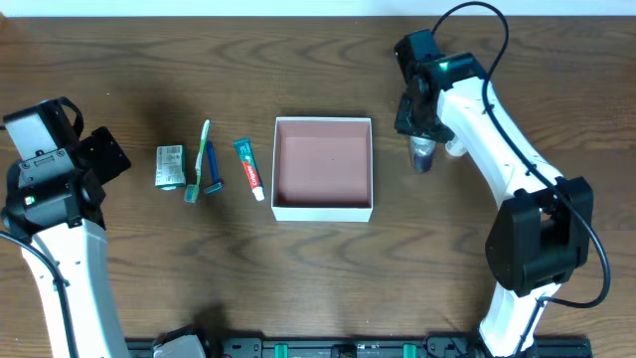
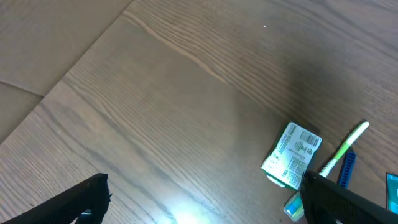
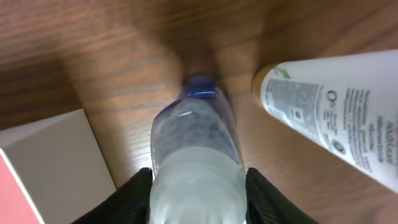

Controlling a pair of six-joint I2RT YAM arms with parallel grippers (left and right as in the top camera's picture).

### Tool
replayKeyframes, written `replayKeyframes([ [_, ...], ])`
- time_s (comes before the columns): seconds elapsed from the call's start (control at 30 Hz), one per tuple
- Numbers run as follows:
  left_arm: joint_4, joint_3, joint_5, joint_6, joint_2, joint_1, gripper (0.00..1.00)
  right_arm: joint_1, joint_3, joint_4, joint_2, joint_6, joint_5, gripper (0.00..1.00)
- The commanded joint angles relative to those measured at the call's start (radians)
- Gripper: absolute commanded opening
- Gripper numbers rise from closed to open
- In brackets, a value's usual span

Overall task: Pack container
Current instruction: 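Reach the right gripper to the soap pump bottle and grasp it, then carry the pump bottle into the box and release it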

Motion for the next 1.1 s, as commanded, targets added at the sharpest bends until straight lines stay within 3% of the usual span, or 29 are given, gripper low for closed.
replayKeyframes([
  [0.0, -0.002, 0.015, -0.009, 0.013, 0.003, 0.007, 0.98, 0.018, 0.019, -0.004, 0.001, -0.028, 0.021, 0.39],
  [0.5, -0.002, 0.015, -0.009, 0.013, 0.003, 0.007, 0.98, 0.06, 0.175, -0.014, -0.208, -0.145, 0.021, 0.34],
  [0.7, -0.002, 0.015, -0.009, 0.013, 0.003, 0.007, 0.98, 0.158, 0.228, 0.05, -0.308, -0.318, -0.117, 0.35],
  [0.9, -0.002, 0.015, -0.009, 0.013, 0.003, 0.007, 0.98, 0.283, 0.225, 0.076, -0.269, -0.407, -0.17, 0.27],
  [1.07, -0.002, 0.015, -0.009, 0.013, 0.003, 0.007, 0.98, 0.344, 0.225, 0.078, -0.154, -0.478, -0.17, 0.31],
])
